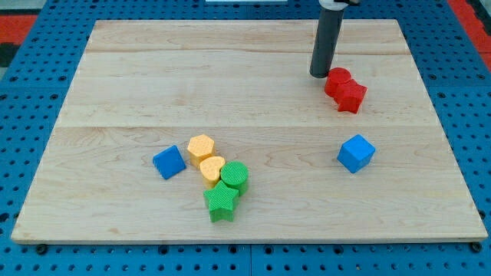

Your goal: Slide blue cube towards top right corner of the board

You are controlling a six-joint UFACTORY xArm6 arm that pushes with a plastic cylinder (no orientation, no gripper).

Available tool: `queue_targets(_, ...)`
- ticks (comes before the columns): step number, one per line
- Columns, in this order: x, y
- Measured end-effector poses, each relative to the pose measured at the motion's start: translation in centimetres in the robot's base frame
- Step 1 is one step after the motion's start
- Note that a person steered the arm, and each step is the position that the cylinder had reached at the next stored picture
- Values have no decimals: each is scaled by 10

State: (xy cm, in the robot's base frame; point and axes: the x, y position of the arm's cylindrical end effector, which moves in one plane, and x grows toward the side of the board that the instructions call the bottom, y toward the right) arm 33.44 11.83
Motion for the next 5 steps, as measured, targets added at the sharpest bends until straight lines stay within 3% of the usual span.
queue_targets(2,92,-120)
queue_targets(4,124,2)
queue_targets(5,132,115)
